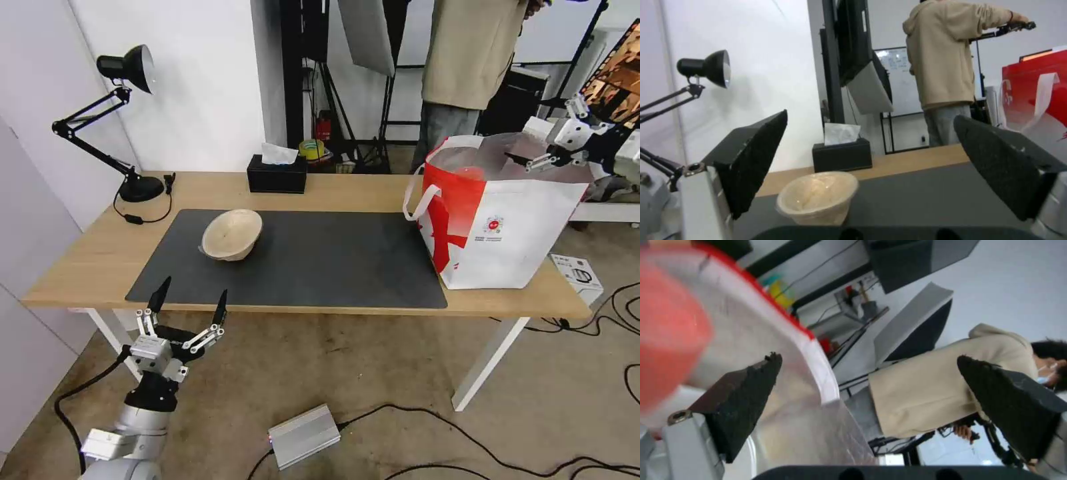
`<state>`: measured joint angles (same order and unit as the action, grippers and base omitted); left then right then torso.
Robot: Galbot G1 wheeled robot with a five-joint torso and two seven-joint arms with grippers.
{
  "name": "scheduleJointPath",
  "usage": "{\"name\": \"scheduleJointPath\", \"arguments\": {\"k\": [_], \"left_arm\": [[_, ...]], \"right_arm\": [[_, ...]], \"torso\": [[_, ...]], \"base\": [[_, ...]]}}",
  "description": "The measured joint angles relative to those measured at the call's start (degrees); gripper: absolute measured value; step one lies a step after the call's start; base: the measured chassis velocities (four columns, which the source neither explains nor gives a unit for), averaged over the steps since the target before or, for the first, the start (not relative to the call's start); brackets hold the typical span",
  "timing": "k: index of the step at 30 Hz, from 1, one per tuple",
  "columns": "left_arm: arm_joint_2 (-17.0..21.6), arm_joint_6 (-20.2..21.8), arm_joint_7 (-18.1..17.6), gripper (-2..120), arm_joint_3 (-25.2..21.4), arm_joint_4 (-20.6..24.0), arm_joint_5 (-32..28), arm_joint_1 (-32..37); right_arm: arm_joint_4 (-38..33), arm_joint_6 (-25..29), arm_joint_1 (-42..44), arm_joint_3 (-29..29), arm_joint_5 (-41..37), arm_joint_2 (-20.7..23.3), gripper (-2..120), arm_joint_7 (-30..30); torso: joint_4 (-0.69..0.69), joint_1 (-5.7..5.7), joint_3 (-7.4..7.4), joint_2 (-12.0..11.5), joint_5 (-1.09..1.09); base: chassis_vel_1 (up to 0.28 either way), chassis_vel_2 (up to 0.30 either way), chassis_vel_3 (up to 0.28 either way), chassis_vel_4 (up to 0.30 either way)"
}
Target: Pick up the trash from the table and place it into the takeout bag.
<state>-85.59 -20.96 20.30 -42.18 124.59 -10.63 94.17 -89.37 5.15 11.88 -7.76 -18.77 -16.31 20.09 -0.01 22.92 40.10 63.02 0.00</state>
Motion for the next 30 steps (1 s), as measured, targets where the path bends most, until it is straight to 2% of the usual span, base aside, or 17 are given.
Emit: {"name": "scheduleJointPath", "arguments": {"k": [6,10,11,14,16,20,25,27,30], "left_arm": [[0.8,1.1,-0.3,100,0.2,0.5,0.2,-0.4],[1.5,2.3,-0.5,100,0.4,1.4,0.2,-0.5],[1.5,2.3,-0.5,100,0.4,1.4,0.2,-0.5],[2.0,3.1,-0.6,100,0.8,1.7,0.3,-0.8],[2.1,3.2,-0.6,100,0.9,1.8,0.3,-0.9],[2.6,4.0,-0.7,100,1.8,2.0,1.1,-1.6],[2.6,4.5,-1.5,100,2.3,2.3,1.6,-1.6],[2.3,4.6,-1.8,100,2.5,2.3,2.0,-1.7],[1.8,4.6,-1.9,100,2.5,2.1,2.1,-1.7]], "right_arm": [[-3.8,-2.2,5.0,4.5,-4.8,0.7,100,-4.8],[-7.1,-2.9,13.1,14.5,-6.3,0.2,100,-8.4],[-7.1,-2.9,13.1,14.5,-6.3,0.2,100,-8.4],[-10.6,-4.2,19.4,21.3,-7.4,-0.5,100,-10.8],[-11.4,-4.5,20.5,22.4,-7.8,-0.6,100,-11.4],[-17.8,-7.1,30.4,33.8,-9.9,-2.4,100,-15.8],[-21.4,-9.4,33.2,37.2,-11.4,-4.2,100,-19.6],[-24.5,-11.5,34.2,37.9,-13.2,-6.7,100,-24.3],[-26.9,-12.3,34.9,37.8,-13.6,-9.4,100,-27.6]], "torso": [[0.01,0.00,0.00,0.0,-0.01],[0.00,0.00,0.01,0.0,-0.01],[0.00,0.00,0.01,0.0,-0.01],[0.01,0.00,0.01,0.0,0.00],[0.01,0.00,0.01,0.0,0.00],[-0.01,0.00,0.00,0.0,-0.02],[0.00,-0.01,0.00,0.0,-0.01],[0.01,0.00,0.00,0.0,-0.02],[0.02,0.00,0.00,0.0,-0.01]], "base": [[0.000,0.000,0.000,0.000],[0.000,0.000,0.000,0.000],[0.000,0.000,0.000,0.000],[0.000,0.000,0.000,0.000],[0.000,0.000,0.000,0.000],[0.000,0.000,0.000,0.000],[0.000,0.000,0.000,0.000],[0.000,0.000,0.000,0.000],[0.000,0.000,0.000,0.000]]}}
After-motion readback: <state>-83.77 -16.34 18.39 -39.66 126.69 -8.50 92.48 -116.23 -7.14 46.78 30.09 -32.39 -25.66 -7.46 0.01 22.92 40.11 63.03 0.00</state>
